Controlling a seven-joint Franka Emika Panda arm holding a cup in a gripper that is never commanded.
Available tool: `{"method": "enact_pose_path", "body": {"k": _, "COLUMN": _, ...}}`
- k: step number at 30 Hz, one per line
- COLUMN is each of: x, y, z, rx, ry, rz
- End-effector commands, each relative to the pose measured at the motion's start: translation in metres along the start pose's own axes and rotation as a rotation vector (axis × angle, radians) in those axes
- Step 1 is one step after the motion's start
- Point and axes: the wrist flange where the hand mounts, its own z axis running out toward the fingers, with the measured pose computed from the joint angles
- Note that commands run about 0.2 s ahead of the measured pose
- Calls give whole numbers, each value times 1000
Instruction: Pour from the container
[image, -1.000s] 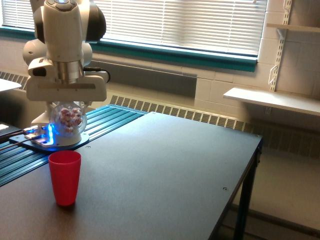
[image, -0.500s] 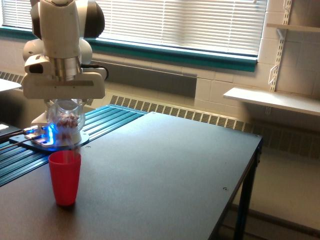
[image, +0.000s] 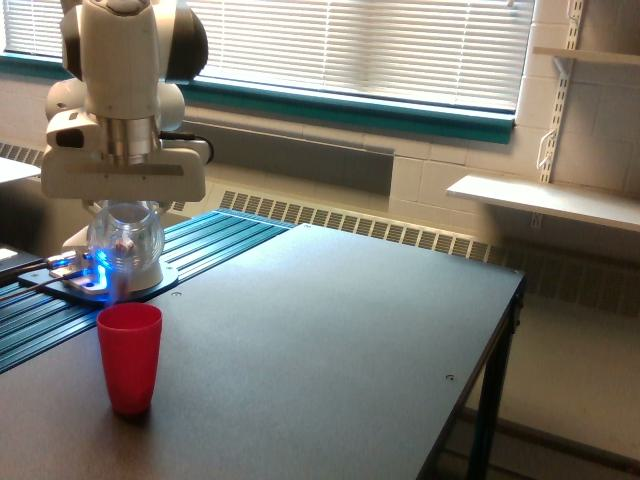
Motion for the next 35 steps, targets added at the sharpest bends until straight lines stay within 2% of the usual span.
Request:
{"method": "enact_pose_path", "body": {"k": 1, "x": -14, "y": -2, "z": 6, "rx": -19, "ry": 15, "rz": -21}}
{"method": "enact_pose_path", "body": {"k": 8, "x": -18, "y": -1, "z": 4, "rx": -24, "ry": 38, "rz": -10}}
{"method": "enact_pose_path", "body": {"k": 13, "x": -21, "y": 1, "z": 7, "rx": -33, "ry": -1, "rz": 3}}
{"method": "enact_pose_path", "body": {"k": 16, "x": -21, "y": 2, "z": 8, "rx": -21, "ry": -36, "rz": 22}}
{"method": "enact_pose_path", "body": {"k": 19, "x": -22, "y": 2, "z": 9, "rx": -27, "ry": -43, "rz": 26}}
{"method": "enact_pose_path", "body": {"k": 29, "x": -21, "y": -1, "z": 12, "rx": -39, "ry": -6, "rz": 31}}
{"method": "enact_pose_path", "body": {"k": 35, "x": -25, "y": -3, "z": 12, "rx": -53, "ry": 45, "rz": 29}}
